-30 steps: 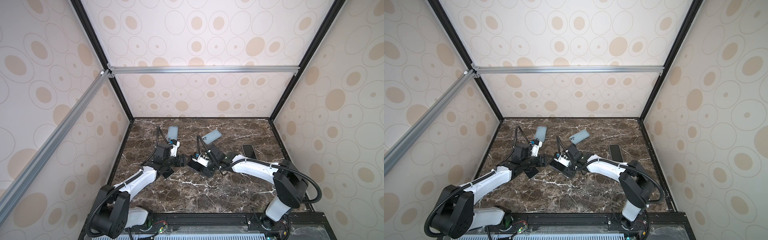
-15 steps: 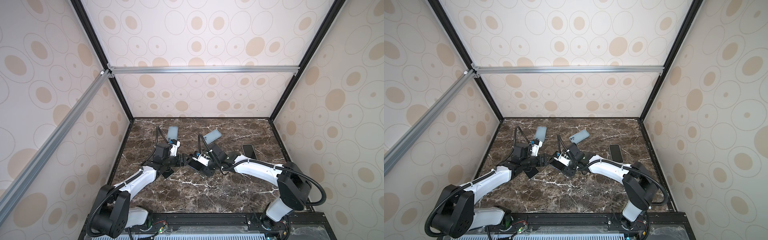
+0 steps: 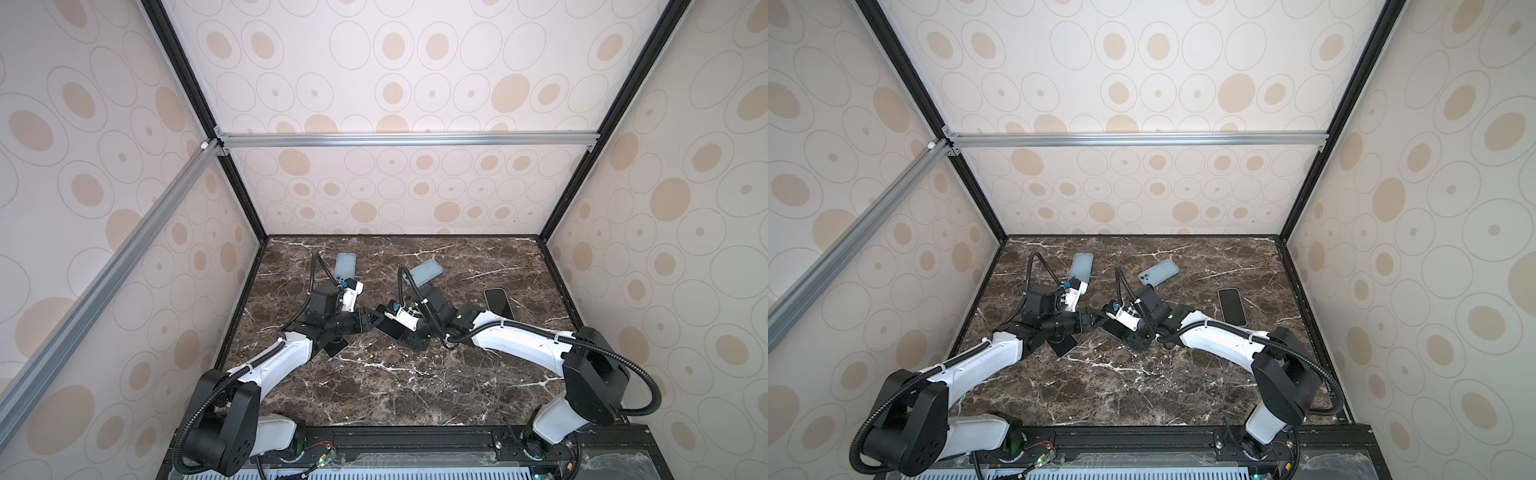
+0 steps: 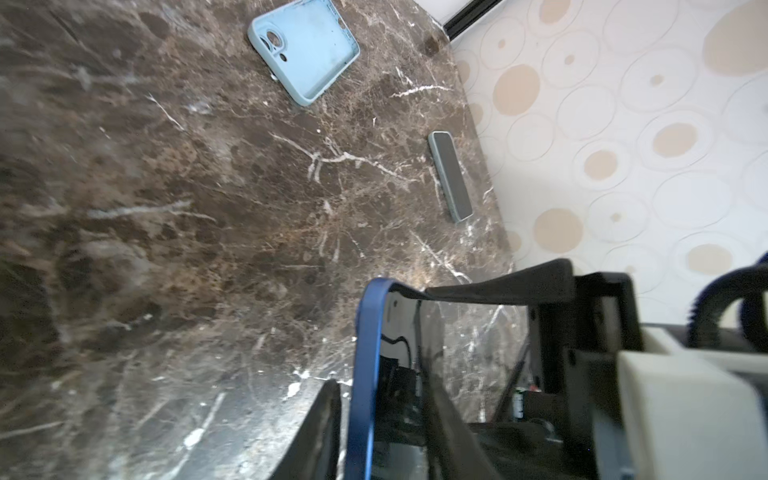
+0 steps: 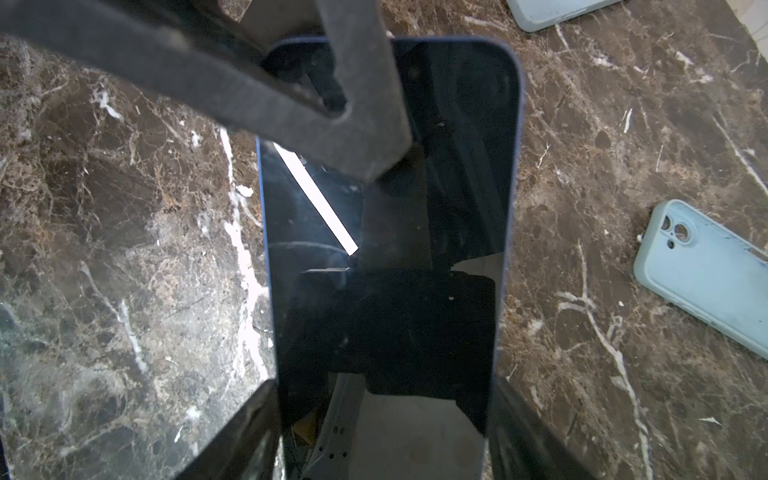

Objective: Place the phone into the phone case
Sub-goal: 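Grasp the phone's edge with the left gripper while right gripper holds it, then open the right gripper and draw it back while left gripper holds phone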

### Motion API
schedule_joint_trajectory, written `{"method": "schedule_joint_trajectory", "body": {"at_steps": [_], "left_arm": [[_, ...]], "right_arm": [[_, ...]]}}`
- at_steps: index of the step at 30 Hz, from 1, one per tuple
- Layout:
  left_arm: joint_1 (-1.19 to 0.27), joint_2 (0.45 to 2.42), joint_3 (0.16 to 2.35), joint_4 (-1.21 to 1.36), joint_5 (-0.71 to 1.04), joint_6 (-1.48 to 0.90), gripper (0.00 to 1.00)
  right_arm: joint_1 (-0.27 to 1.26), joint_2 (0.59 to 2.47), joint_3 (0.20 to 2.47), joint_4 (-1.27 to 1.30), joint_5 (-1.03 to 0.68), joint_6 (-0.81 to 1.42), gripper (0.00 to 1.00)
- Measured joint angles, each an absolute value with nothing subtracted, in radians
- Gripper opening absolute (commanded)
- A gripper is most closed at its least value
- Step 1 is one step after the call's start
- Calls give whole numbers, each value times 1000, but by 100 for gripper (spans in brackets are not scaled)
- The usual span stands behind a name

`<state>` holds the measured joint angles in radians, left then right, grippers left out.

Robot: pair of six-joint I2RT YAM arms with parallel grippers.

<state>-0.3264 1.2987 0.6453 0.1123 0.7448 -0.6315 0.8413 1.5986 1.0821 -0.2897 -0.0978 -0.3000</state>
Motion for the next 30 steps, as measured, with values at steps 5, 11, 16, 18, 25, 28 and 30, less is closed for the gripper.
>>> {"method": "schedule_joint_trajectory", "body": {"at_steps": [5, 11, 16, 18, 25, 28, 30], "left_arm": [[-325, 1299, 645, 139, 794, -658, 5], [-324, 1274, 609, 260, 833, -720, 0], [-324, 1222, 520, 440, 780, -794, 0], [-324, 1199, 495, 500, 746, -806, 0], [-324, 1192, 500, 609, 609, -759, 0], [-324, 1265, 526, 650, 575, -728, 0], [-324, 1325, 536, 699, 562, -720, 0]], "right_arm": [[844, 1593, 1082, -287, -96, -299, 51], [844, 1578, 1082, -274, -76, -296, 87], [847, 1576, 1136, -238, -79, -282, 100], [844, 1576, 1177, -222, -90, -293, 100], [730, 1587, 1287, -93, -278, -290, 100], [656, 1638, 1332, -19, -389, -249, 100], [619, 1686, 1362, 27, -453, -220, 100]]}}
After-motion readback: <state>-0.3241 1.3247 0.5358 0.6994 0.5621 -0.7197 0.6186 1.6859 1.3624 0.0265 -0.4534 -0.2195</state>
